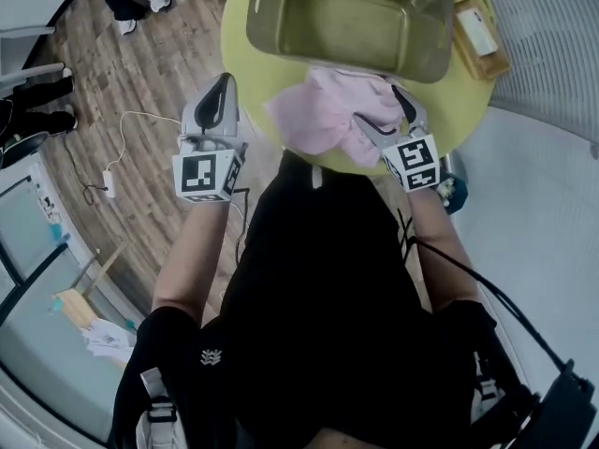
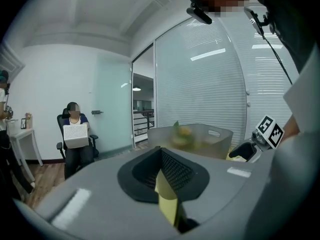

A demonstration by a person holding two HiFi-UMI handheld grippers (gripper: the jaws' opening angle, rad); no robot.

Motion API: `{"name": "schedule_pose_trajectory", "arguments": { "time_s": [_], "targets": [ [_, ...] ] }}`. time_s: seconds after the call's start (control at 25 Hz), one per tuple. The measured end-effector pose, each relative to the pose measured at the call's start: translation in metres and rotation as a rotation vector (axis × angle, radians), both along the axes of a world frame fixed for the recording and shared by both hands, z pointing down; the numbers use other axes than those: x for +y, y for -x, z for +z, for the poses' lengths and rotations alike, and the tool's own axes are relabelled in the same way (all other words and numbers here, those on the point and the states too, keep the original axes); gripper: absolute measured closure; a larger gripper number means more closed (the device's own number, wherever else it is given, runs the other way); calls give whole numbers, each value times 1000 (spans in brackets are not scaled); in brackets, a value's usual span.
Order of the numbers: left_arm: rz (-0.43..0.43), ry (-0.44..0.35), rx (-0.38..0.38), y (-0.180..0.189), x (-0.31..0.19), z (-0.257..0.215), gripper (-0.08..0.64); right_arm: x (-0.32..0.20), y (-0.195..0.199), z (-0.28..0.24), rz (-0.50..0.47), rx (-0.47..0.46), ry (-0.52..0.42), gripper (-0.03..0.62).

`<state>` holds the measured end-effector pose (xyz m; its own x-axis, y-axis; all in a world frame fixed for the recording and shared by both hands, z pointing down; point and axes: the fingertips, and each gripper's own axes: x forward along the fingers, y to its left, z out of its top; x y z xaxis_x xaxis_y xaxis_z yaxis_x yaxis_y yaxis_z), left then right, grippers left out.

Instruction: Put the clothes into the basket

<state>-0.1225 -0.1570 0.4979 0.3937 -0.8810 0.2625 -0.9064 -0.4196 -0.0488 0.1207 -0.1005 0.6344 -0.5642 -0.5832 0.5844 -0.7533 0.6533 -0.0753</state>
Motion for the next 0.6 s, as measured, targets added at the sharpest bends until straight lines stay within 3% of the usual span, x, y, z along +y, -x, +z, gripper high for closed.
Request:
{"name": "schedule_pose_trajectory", "arguments": {
  "time_s": [0.32,0.6],
  "targets": [
    [63,43,11,-11,-11,25,555,-9,-9,57,46,86,100,190],
    [65,96,-4,-8,-14,52,555,-14,-12,94,122,-105,281,193]
  ]
}}
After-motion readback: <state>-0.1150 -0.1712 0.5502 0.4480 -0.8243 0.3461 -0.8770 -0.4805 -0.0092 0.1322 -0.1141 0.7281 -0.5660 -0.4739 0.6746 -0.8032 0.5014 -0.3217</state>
